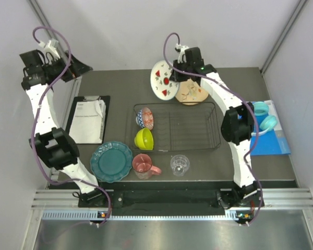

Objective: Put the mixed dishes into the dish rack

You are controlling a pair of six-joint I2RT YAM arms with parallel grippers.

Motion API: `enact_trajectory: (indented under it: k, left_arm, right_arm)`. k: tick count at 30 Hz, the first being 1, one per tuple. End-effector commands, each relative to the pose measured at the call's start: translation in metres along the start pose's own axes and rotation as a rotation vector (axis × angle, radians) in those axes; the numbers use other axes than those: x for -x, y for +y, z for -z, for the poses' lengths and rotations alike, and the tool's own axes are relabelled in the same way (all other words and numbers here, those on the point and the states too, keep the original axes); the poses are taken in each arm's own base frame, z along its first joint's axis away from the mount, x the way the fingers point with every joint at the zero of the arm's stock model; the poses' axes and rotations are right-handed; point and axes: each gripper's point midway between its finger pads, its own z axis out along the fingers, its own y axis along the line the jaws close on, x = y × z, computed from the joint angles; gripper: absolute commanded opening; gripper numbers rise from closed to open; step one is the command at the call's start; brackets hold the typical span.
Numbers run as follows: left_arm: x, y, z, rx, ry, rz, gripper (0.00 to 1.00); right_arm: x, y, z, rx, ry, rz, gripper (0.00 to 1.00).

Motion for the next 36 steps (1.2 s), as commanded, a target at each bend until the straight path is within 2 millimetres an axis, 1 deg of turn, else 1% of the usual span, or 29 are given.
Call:
enact_trajectory:
  k: [1, 2, 3, 4, 5, 6, 7, 8, 9, 10, 11, 12, 13, 14, 15, 16, 17, 18, 19, 20, 23, 24, 26, 28, 30, 33, 36]
  left_arm:
    - [-0.050, -0.004, 0.001, -0.013, 0.108, 0.055, 0.99]
    - [-0.054, -0.003, 0.002, -0.007, 0.112, 0.058, 0.99]
    - [-0.064, 0.001, 0.002, 0.003, 0.126, 0.070, 0.99]
    - [-0.066, -0.002, 0.005, 0.007, 0.125, 0.060, 0.99]
    - [-0.071, 0.000, 0.006, 0.025, 0.134, 0.063, 0.99]
    - [-0.077, 0.002, 0.009, 0.040, 0.142, 0.053, 0.99]
    - [-0.083, 0.005, 0.010, 0.052, 0.154, 0.057, 0.99]
    - [-0.091, 0.006, 0.013, 0.067, 0.176, 0.065, 0.99]
    - [-0.100, 0.007, 0.016, 0.072, 0.190, 0.053, 0.99]
    - [-0.104, 0.008, 0.018, 0.079, 0.199, 0.053, 0.99]
    - [-0.109, 0.010, 0.019, 0.094, 0.204, 0.048, 0.99]
    - [-0.116, 0.009, 0.022, 0.097, 0.213, 0.045, 0.99]
    - [-0.118, 0.009, 0.023, 0.102, 0.215, 0.047, 0.99]
    - [-0.120, 0.008, 0.024, 0.102, 0.215, 0.047, 0.99]
    - [-0.122, 0.006, 0.026, 0.106, 0.214, 0.042, 0.99]
    - [-0.123, 0.006, 0.027, 0.106, 0.210, 0.039, 0.99]
    - [-0.127, 0.006, 0.027, 0.105, 0.214, 0.045, 0.99]
    - [-0.125, 0.005, 0.027, 0.103, 0.205, 0.038, 0.99]
    - [-0.126, 0.004, 0.027, 0.100, 0.205, 0.043, 0.99]
    - [-0.129, 0.004, 0.027, 0.101, 0.209, 0.050, 0.99]
    - [-0.133, 0.005, 0.027, 0.100, 0.212, 0.069, 0.99]
    - [-0.133, 0.005, 0.027, 0.102, 0.212, 0.070, 0.99]
    - [-0.135, 0.007, 0.026, 0.106, 0.210, 0.072, 0.99]
    - [-0.134, 0.008, 0.026, 0.111, 0.208, 0.069, 0.99]
    - [-0.136, 0.008, 0.026, 0.110, 0.210, 0.073, 0.99]
    - [-0.136, 0.010, 0.025, 0.110, 0.205, 0.081, 0.99]
    - [-0.137, 0.009, 0.024, 0.106, 0.198, 0.083, 0.99]
  right_arm:
    - [0.151, 0.057, 0.178, -0.107, -0.451, 0.354, 0.00]
    - [0.149, 0.057, 0.187, -0.133, -0.451, 0.390, 0.00]
    - [0.151, 0.065, 0.199, -0.155, -0.465, 0.462, 0.00]
    - [0.149, 0.070, 0.221, -0.196, -0.485, 0.500, 0.00]
    - [0.147, 0.079, 0.229, -0.198, -0.500, 0.561, 0.00]
    - [0.138, 0.097, 0.233, -0.203, -0.501, 0.692, 0.00]
    - [0.118, 0.098, 0.244, -0.237, -0.483, 0.760, 0.00]
    - [0.114, 0.110, 0.253, -0.245, -0.520, 0.844, 0.00]
    - [0.101, 0.126, 0.257, -0.274, -0.520, 0.995, 0.00]
    - [0.085, 0.128, 0.266, -0.296, -0.537, 1.054, 0.00]
    - [0.078, 0.130, 0.271, -0.316, -0.534, 1.097, 0.00]
    - [0.071, 0.136, 0.275, -0.307, -0.533, 1.101, 0.00]
    - [0.064, 0.135, 0.283, -0.301, -0.517, 1.099, 0.00]
    - [0.061, 0.135, 0.286, -0.300, -0.509, 1.096, 0.00]
    - [0.055, 0.139, 0.288, -0.292, -0.504, 1.110, 0.00]
    - [0.048, 0.140, 0.296, -0.286, -0.510, 1.129, 0.00]
    - [0.043, 0.142, 0.299, -0.283, -0.506, 1.184, 0.00]
    - [0.038, 0.151, 0.307, -0.253, -0.525, 1.223, 0.00]
    - [0.026, 0.147, 0.299, -0.250, -0.499, 1.267, 0.00]
    - [0.022, 0.145, 0.298, -0.262, -0.490, 1.321, 0.00]
    - [0.012, 0.142, 0.290, -0.251, -0.417, 1.350, 0.00]
    - [0.006, 0.146, 0.284, -0.216, -0.388, 1.364, 0.00]
    - [-0.003, 0.147, 0.280, -0.188, -0.334, 1.378, 0.00]
    - [-0.014, 0.147, 0.271, -0.174, -0.295, 1.397, 0.00]
    - [-0.022, 0.148, 0.263, -0.159, -0.277, 1.405, 0.00]
    - [-0.027, 0.151, 0.255, -0.135, -0.279, 1.406, 0.00]
    - [-0.036, 0.154, 0.240, -0.103, -0.269, 1.414, 0.00]
